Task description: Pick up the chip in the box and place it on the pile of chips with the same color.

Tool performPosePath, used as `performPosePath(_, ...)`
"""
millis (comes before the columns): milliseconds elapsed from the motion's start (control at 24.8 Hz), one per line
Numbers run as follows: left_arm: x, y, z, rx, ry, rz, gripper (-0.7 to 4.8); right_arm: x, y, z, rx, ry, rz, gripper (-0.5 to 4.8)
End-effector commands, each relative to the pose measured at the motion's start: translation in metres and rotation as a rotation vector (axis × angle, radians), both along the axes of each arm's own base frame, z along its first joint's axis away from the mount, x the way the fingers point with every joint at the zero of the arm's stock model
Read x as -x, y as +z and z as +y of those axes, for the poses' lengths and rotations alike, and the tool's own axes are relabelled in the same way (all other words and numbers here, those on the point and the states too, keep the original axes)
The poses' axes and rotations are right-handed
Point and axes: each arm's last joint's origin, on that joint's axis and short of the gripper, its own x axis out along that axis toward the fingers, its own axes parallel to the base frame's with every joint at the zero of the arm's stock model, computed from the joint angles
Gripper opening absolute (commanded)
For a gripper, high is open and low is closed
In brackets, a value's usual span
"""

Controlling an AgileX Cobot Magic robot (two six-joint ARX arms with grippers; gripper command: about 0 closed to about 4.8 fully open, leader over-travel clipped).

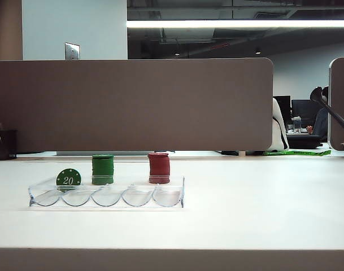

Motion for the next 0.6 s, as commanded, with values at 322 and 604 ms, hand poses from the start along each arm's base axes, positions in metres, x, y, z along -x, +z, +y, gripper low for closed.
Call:
performPosePath(322, 0.0001, 0.0017, -0.0001, -0.005, -0.003, -0.011, -0.04, 0.0, 0.0011, -0.0002, 0.003, -0.009, -0.015, -0.01)
performPosePath(604, 0.0001, 0.0026, -0.0001, -0.006, -0.004, -0.018, -0.05, 0.0001, 0.0023, -0.0002, 0.004, -0.009, -0.027, -0.01)
